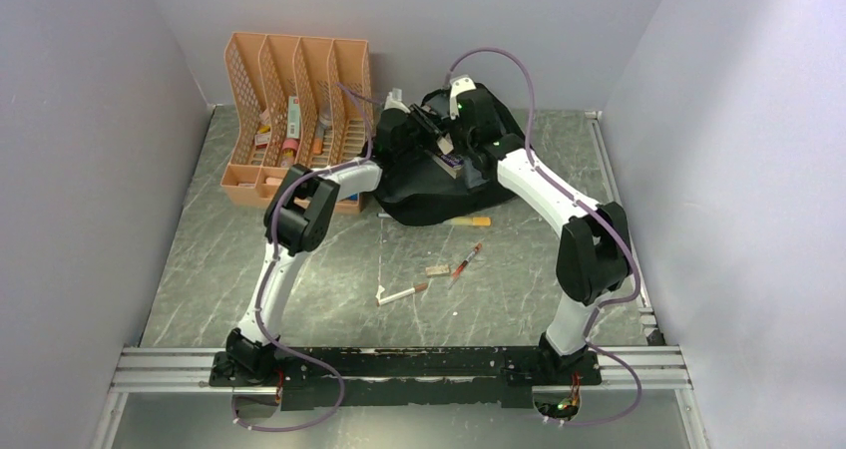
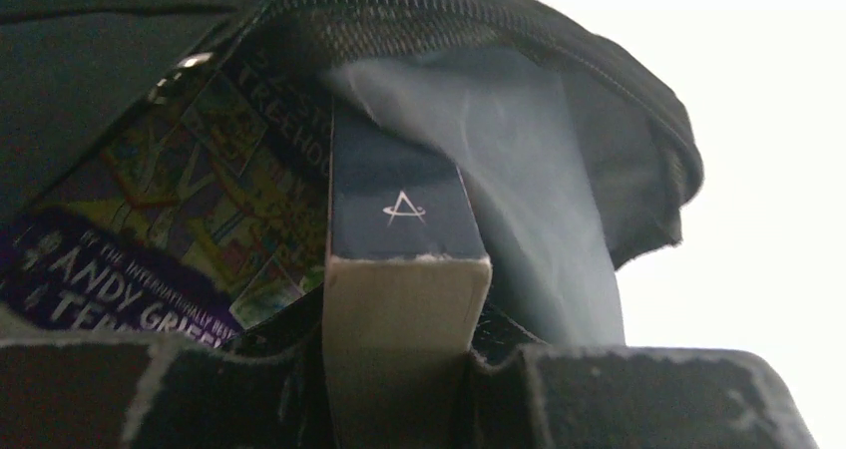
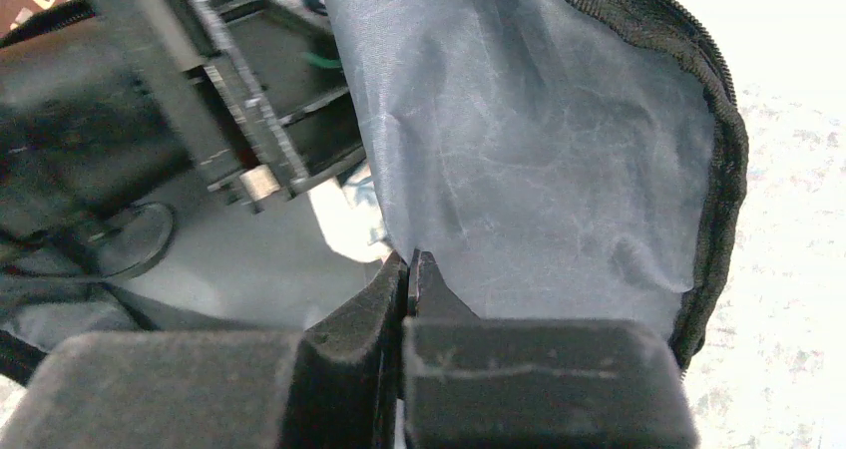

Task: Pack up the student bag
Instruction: Place the book in the student bag.

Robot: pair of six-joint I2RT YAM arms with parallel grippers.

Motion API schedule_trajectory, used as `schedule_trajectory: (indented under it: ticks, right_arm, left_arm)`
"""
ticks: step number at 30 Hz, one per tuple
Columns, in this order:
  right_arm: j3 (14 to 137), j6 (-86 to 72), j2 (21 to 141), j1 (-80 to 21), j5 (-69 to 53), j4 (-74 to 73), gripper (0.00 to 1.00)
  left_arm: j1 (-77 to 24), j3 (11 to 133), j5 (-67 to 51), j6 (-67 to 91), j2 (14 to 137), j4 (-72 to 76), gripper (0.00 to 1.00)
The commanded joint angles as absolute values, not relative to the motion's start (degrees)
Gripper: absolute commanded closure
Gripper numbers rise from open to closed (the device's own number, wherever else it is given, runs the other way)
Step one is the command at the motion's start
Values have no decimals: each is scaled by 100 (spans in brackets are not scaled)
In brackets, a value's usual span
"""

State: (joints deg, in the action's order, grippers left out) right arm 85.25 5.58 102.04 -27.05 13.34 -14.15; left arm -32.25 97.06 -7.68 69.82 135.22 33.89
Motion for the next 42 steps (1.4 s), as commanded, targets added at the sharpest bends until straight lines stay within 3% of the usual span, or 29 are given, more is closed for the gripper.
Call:
schedule_trajectory:
  ticks: [1, 11, 18, 21, 24, 29, 33, 42]
  right_arm:
    - [8356, 354, 9726, -2681, 1162, -1094, 100]
    - [7972, 180, 9435, -2598, 899, -992, 100]
    - [7858, 141, 9361, -2483, 767, -942, 100]
    - [7832, 126, 9364, -2438, 716, -923, 100]
    - [7827, 122, 9358, -2422, 672, -936, 100]
    - [7785, 145, 9326, -2367, 700, -943, 100]
    - [7677, 147, 9300, -2296, 693, -897, 100]
    - [7548, 136, 9234, -2197, 621, -894, 100]
  left_arm:
    - [-3401, 10739, -365, 6979, 13894, 3802, 95]
    - [-3577, 12033, 70, 6940, 14930, 2901, 94]
    - [-3603, 12163, 109, 6720, 14977, 2422, 71]
    - [-3604, 12077, 54, 6663, 14928, 2363, 55]
    - [-3595, 11892, -25, 6569, 14796, 2338, 31]
    - [-3582, 11372, -131, 6389, 14430, 2370, 9]
    - [-3528, 11016, -296, 6299, 14115, 2193, 3]
    - [-3290, 9571, -381, 6155, 12955, 2001, 3]
